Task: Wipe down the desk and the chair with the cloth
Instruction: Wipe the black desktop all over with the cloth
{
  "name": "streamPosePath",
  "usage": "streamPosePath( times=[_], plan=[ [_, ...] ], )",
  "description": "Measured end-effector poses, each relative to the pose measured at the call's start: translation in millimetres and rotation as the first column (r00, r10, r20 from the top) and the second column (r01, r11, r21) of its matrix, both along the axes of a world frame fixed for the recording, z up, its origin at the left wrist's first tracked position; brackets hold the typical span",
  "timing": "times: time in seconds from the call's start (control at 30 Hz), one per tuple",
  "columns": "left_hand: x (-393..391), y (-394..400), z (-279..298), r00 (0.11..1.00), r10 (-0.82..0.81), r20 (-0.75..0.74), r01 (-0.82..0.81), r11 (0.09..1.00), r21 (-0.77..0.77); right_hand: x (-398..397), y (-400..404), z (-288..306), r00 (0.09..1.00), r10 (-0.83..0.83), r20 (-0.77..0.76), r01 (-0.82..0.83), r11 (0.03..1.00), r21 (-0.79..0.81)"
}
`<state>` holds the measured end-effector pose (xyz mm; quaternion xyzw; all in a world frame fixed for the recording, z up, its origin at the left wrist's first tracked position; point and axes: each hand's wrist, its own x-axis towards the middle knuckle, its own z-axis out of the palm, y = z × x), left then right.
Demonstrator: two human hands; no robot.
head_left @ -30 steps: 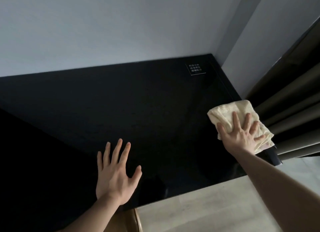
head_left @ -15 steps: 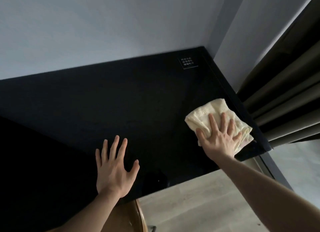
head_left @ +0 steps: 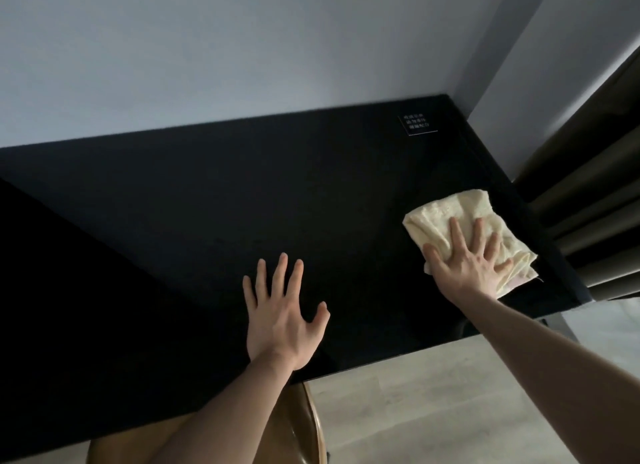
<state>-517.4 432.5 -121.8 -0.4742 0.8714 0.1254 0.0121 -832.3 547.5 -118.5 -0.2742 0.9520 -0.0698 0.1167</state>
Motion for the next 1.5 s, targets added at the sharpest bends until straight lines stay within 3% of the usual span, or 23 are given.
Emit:
streamPosePath(
  times=[0.17,0.3,0.4,0.47,0.6,0.77,0.87,0.97,1.5],
  plan=[
    [2.0,0.5,10.4,0.999,-0.018,-0.051,0.021,0.998,0.059,75.4,-2.0,-4.9,0.999,0.053,0.007,-0.053,0.999,0.012],
    [16.2,-3.1,19.2,0.959,-0.012,-0.285,0.072,0.977,0.201,134.5,-9.3,-3.6,0.997,0.071,0.028,-0.070,0.997,-0.024],
    [53.4,-10.2,32.1,0.861,0.088,-0.501,0.139,0.906,0.399,180.4,-19.5,-3.4,0.996,0.087,0.019,-0.087,0.996,-0.007],
    [101.5,-18.0,37.1,0.832,0.101,-0.546,0.134,0.918,0.374,213.7,-28.6,-1.7,0.993,0.114,0.024,-0.114,0.993,0.010],
    [233.1,-60.5,31.9,0.899,0.063,-0.434,0.006,0.988,0.156,279.0,-50.5,3.0,0.985,0.164,0.050,-0.164,0.987,-0.004],
    [390.6,-138.7,22.5,0.935,0.264,-0.236,-0.274,0.962,-0.008,362.1,-80.2,3.0,0.962,0.269,0.050,-0.267,0.963,-0.044],
    [446.4,-164.1,11.6,0.911,0.395,-0.120,-0.400,0.916,-0.024,385.0,-88.0,0.5,0.963,0.270,0.029,-0.268,0.962,-0.060],
    [461.4,-165.9,1.1,0.906,0.420,-0.062,-0.423,0.905,-0.046,387.9,-87.8,-3.2,0.968,0.250,-0.015,-0.250,0.965,-0.076],
    [463.9,-167.1,-1.5,0.912,0.404,-0.074,-0.409,0.910,-0.071,395.3,-92.0,-3.2,0.980,0.196,-0.042,-0.199,0.975,-0.103]
  ],
)
